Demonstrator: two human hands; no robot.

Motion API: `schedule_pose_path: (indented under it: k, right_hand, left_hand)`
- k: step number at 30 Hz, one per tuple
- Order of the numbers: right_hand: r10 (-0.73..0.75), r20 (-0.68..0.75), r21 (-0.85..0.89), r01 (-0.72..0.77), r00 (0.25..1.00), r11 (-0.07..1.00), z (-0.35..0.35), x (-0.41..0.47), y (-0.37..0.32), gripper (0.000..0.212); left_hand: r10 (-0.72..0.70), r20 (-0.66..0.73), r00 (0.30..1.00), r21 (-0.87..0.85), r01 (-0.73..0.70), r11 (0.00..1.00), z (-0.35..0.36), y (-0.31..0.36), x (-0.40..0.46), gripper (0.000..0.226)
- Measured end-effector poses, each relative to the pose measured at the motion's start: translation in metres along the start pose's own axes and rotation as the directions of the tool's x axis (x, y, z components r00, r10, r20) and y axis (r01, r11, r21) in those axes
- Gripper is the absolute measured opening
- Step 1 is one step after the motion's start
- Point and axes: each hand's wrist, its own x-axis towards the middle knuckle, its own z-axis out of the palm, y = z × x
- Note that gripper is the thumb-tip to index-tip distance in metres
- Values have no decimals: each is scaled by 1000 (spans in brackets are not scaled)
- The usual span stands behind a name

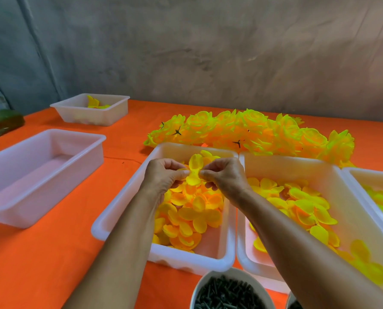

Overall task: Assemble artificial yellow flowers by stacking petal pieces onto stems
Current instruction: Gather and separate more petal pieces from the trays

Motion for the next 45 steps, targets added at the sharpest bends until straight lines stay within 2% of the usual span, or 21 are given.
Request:
schedule_pose_path:
  k: [2, 5, 11, 13, 18, 21, 26, 29, 31, 33, 34, 36, 37, 42, 45]
  right_hand:
    - [-22, -10, -21, 21, 1000, 1000, 0, 0, 0, 19]
    - [-37, 3, 35, 37, 999, 999, 0, -1, 1, 19]
    - [-73, 165, 66, 62, 984, 996, -5, 0, 4, 10]
    - [-71, 144, 120, 54, 987, 991, -6, 1, 6, 10]
    - [-65, 2, 237, 62, 998, 970, -6, 2, 11, 28]
    - [-62, -42, 240, 70, 997, 968, -3, 4, 12, 33]
    - [-85, -51, 223, 94, 995, 970, 0, 4, 13, 34]
    - [-87, -102, 208, 107, 991, 972, 1, 3, 12, 33]
    - [-84, -145, 195, 111, 986, 975, 1, 3, 12, 31]
    - [-81, -176, 181, 113, 981, 977, 1, 4, 13, 32]
    - [-82, -179, 177, 114, 981, 978, 0, 4, 13, 32]
    - [-83, -154, 201, 113, 985, 973, -2, 3, 12, 31]
    - [-83, -124, 240, 111, 989, 964, -3, 2, 10, 30]
    - [-101, 17, 351, 89, 995, 932, -11, -3, 5, 29]
    - [-117, 86, 360, 79, 989, 930, -15, -3, 6, 20]
  left_hand:
    - [36, -18, 999, -8, -36, 999, 2, 0, 0, 17]
    - [86, -45, 995, 1, -86, 996, 5, -1, 1, 21]
    - [182, -89, 979, -10, -184, 983, 7, -2, 1, 25]
    - [225, -78, 971, 21, -224, 974, 9, -2, -1, 23]
    - [269, -24, 963, 31, -268, 963, 13, -2, 0, 7]
    - [299, 64, 952, 41, -302, 952, 13, -2, -1, 17]
    - [295, 20, 955, 7, -296, 955, 12, 0, -2, 15]
    - [258, -9, 966, -44, -258, 965, 13, 0, -1, 14]
    - [276, -66, 959, -73, -281, 957, 13, 1, -1, 12]
    - [321, -43, 946, -71, -323, 944, 11, 0, 0, 20]
    - [336, 4, 942, -14, -336, 942, 11, -1, 0, 19]
    - [349, 87, 933, 112, -357, 927, 12, -3, -1, 12]
    - [353, 94, 931, 121, -362, 924, 12, -4, -1, 12]
    - [345, 85, 935, 40, -350, 936, 13, -3, 0, 20]
    - [346, 19, 938, 41, -346, 937, 13, -4, 1, 11]
